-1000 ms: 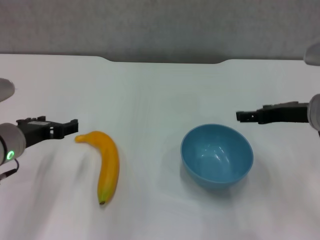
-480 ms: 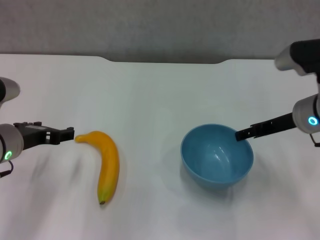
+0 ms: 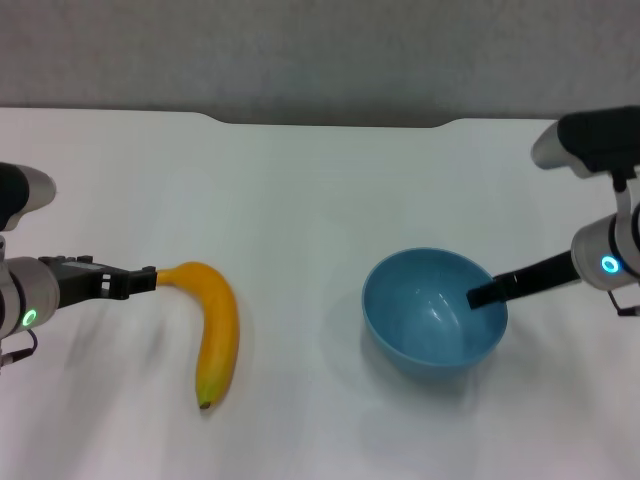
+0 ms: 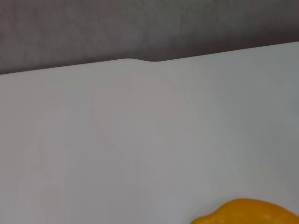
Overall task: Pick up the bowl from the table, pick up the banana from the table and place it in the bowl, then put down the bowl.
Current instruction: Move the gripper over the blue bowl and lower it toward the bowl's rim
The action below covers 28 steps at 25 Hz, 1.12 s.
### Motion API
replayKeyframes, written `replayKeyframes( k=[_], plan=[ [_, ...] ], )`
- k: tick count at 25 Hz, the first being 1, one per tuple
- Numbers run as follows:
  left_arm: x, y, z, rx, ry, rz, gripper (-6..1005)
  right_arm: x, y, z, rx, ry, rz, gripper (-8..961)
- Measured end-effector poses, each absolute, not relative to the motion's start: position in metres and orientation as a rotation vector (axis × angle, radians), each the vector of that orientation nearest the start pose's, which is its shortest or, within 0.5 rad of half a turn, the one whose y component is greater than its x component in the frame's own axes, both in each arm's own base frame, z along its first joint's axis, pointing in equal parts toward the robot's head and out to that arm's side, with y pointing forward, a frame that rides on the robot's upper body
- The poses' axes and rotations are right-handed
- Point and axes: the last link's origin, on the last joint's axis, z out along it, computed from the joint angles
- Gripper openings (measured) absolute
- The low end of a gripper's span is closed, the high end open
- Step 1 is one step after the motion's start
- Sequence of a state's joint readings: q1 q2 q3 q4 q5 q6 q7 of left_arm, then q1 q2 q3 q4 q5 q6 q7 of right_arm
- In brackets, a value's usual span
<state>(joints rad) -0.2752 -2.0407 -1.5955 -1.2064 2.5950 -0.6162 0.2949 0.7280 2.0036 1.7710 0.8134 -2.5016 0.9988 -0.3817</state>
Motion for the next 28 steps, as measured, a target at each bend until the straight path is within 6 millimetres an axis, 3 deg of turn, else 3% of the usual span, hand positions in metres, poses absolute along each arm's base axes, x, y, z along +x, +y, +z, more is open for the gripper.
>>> replayKeyframes(
  k=[10, 24, 28],
  plan=[
    [-0.287, 0.374, 0.006, -1.931, -1.080, -0.044, 896, 0.246, 0.419, -0.039, -2.231, 1.276, -0.182, 800],
    [-0.286, 0.375, 0.006, -1.923, -1.083, -0.061, 882, 0.250, 0.419, -0.048, -2.236, 1.236, -0.230, 723],
    [-0.286, 0.375, 0.004, -1.924, -1.084, -0.064, 877, 0.248, 0.421, -0.050, -2.240, 1.203, -0.236, 601]
  ],
)
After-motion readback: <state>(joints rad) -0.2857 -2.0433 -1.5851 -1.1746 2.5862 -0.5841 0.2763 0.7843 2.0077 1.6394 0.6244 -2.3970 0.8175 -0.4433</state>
